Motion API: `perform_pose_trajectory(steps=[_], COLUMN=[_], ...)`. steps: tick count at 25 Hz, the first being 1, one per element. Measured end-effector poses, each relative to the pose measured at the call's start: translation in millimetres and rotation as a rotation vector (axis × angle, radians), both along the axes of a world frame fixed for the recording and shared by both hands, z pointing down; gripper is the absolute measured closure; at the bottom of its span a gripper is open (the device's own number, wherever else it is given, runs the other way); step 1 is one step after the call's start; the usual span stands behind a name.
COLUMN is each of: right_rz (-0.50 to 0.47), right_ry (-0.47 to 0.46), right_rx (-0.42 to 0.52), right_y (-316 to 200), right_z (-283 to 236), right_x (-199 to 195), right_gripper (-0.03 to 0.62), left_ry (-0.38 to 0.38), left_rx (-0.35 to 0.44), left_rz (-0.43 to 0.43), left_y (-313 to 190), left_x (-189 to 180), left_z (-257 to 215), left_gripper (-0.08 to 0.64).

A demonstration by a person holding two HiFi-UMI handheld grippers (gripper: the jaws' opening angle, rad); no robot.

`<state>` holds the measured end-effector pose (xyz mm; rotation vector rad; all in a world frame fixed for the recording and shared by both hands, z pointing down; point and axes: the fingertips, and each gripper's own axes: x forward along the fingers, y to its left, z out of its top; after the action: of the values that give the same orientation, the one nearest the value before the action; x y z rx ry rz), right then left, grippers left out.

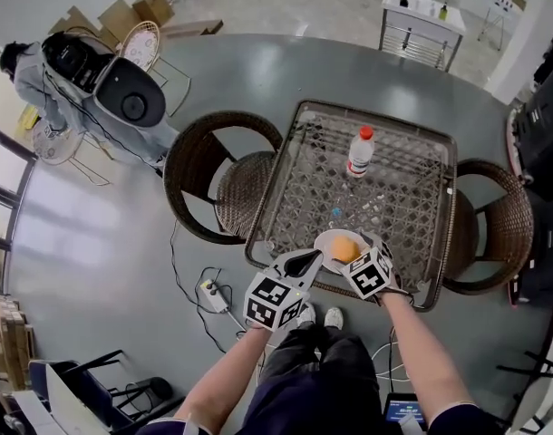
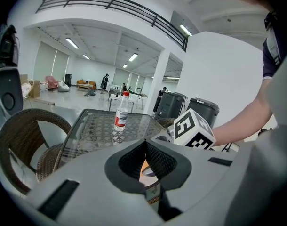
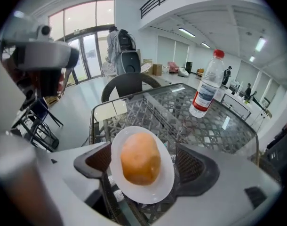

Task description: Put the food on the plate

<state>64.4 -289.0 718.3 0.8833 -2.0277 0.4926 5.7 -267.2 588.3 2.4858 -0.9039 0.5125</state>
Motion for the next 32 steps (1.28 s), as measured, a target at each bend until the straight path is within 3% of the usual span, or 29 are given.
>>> perform_pose_trajectory(steps=[3, 6, 10, 14, 20, 32], right_rz=[0.055, 0.105, 0.169, 0.224, 0.268, 0.278], right_ry=[-0.077, -0.133, -0.223, -0.305, -0.408, -0.504], right_rx=[0.025, 0.138, 0.276, 0.36, 0.403, 0.533], right_y=[-5.0, -15.3, -16.9, -9.0, -2.0, 9.4], right_z=[-35.7, -79.9, -136.9, -180.8, -223.9, -287.6], right_x=[-0.6, 5.8, 11.3, 7.6, 15.8, 17.3], right_gripper=[0.186, 0.336, 0.486, 0.588, 0.588, 0.588], left_ry=[0.011, 0.028, 0.058, 0.108, 0.161, 0.198], left_rx=[0.015, 0.037, 0.072, 0.118, 0.189, 0.272], left_rz=[0.002, 0.011, 0.028, 0.044, 0.088, 0.163], left_y=[-0.1, -1.4, -0.8, -0.7, -4.5, -1.3], left_x=[-2.3, 0.2, 7.3, 7.0, 24.5, 35.7], left_z=[-10.6, -24.5, -46.8, -80.2, -122.3, -169.3], left_gripper=[0.551, 0.552, 0.552, 0.551, 0.551, 0.551])
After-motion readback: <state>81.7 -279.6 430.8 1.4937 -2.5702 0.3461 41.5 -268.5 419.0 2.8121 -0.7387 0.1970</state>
